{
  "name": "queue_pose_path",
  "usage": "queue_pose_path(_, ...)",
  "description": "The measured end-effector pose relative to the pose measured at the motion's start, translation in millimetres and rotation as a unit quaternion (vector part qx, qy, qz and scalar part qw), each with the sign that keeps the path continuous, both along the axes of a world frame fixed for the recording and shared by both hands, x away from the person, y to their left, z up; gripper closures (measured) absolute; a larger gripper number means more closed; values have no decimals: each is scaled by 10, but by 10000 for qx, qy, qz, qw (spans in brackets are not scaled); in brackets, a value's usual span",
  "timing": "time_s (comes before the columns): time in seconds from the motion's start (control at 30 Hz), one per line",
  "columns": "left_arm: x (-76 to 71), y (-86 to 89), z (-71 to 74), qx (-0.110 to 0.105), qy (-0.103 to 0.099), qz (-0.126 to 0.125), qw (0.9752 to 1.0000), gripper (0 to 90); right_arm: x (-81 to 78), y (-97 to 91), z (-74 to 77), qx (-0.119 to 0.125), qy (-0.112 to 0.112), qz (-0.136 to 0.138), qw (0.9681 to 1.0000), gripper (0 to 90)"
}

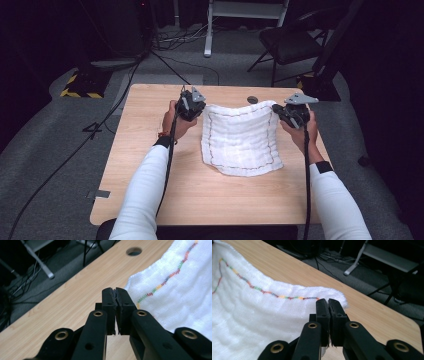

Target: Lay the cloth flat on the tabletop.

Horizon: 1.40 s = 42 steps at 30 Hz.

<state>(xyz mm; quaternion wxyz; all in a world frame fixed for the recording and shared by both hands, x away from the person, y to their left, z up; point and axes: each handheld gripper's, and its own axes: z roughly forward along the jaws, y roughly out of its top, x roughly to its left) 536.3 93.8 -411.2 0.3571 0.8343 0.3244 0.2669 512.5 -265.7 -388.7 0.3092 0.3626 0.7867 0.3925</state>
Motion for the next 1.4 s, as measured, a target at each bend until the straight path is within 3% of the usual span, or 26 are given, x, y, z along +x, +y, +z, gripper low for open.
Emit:
queue_pose_path(0.07,48,-32,-78,89,43,150,9998,819,86,24,-65,-30,113,-76,9999,875)
queue_pose_path(0.13,84,-34,-137,30,108,250,9996,794,161,50,-142,-155,190,-153,9996,868)
queue_pose_path(0.2,98,-32,-167,63,147,319,9994,719,217,67,-218,-202,264,-254,9991,779)
queue_pose_path(0.27,74,-38,-182,-52,207,308,9993,645,230,51,-247,-159,358,-304,9988,765)
queue_pose_path(0.37,-63,-55,-183,-114,276,-27,9996,531,177,-14,-249,-32,440,-216,9988,699)
queue_pose_path(0.47,-258,-59,-209,-106,350,-442,9984,447,37,-85,-272,-85,560,44,9984,650)
queue_pose_path(0.57,-500,-37,-295,-140,583,-745,9954,377,-145,-168,-333,-18,661,338,9972,614)
queue_pose_path(0.63,-662,-9,-362,-230,683,-917,9932,347,-320,-223,-396,-127,670,573,9960,601)
queue_pose_path(0.73,-884,12,-459,-47,847,-1097,9903,332,-543,-292,-492,-195,768,887,9929,586)
queue_pose_path(0.87,-1090,67,-516,-40,1149,-1342,9843,366,-753,-351,-656,-227,1022,1085,9886,575)
queue_pose_path(0.93,-1189,95,-529,-238,1256,-1467,9809,379,-836,-353,-723,-229,1116,1195,9863,571)
queue_pose_path(1.03,-1270,95,-548,-278,1320,-1615,9776,402,-925,-331,-783,-250,1181,1310,9840,569)
queue_pose_path(1.07,-1289,86,-575,-273,1368,-1720,9752,423,-939,-324,-797,-224,1214,1341,9832,567)
queue_pose_path(1.13,-1288,62,-620,-116,1421,-1821,9729,435,-976,-290,-839,-332,1245,1451,9810,564)
queue_pose_path(1.17,-1276,44,-651,-95,1459,-1832,9722,439,-985,-280,-847,-358,1263,1463,9805,564)
queue_pose_path(1.4,-1117,-32,-800,80,1485,-1712,9739,480,-962,-263,-927,-413,1348,1511,9784,563)
